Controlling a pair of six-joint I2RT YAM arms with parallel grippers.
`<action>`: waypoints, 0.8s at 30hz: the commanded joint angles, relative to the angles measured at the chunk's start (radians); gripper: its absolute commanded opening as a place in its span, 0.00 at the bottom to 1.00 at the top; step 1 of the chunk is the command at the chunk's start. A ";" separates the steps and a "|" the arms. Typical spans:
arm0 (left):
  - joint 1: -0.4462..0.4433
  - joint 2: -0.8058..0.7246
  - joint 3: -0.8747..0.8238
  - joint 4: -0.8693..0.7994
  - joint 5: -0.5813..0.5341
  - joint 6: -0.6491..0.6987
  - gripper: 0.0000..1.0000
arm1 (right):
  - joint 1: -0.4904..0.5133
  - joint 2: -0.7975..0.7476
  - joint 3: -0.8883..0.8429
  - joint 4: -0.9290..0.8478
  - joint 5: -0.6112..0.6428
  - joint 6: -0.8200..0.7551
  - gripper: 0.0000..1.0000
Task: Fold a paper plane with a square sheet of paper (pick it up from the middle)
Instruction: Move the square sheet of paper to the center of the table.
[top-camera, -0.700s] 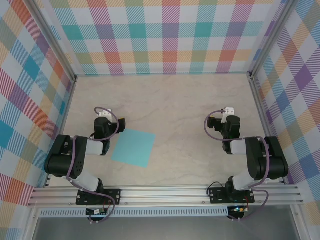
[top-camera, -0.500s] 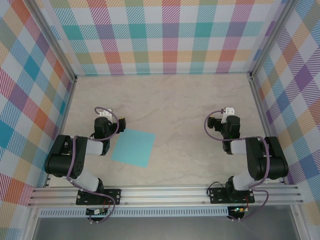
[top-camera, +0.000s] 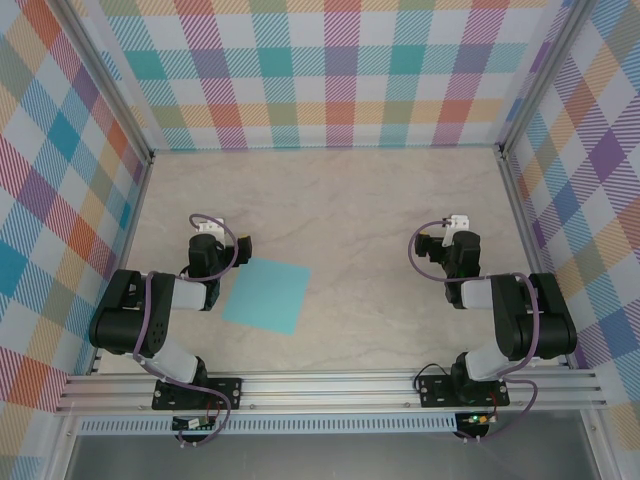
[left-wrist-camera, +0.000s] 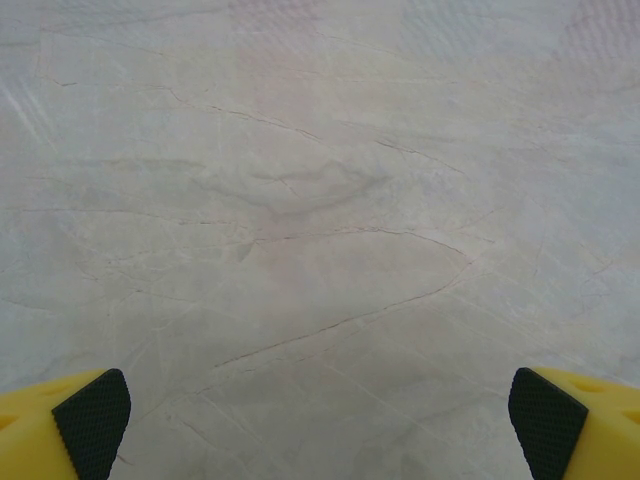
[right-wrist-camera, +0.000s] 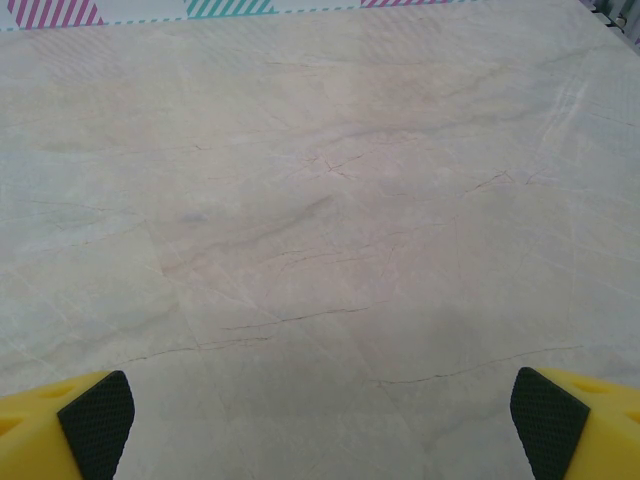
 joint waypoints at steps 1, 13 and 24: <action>0.016 -0.009 0.017 0.000 0.015 0.007 1.00 | -0.008 0.001 0.021 0.037 -0.002 0.013 1.00; 0.015 -0.009 0.018 -0.001 0.015 0.007 1.00 | -0.008 0.002 0.022 0.036 -0.002 0.014 1.00; 0.018 -0.009 0.017 -0.003 0.014 0.007 1.00 | -0.036 0.004 0.041 0.000 -0.161 -0.019 1.00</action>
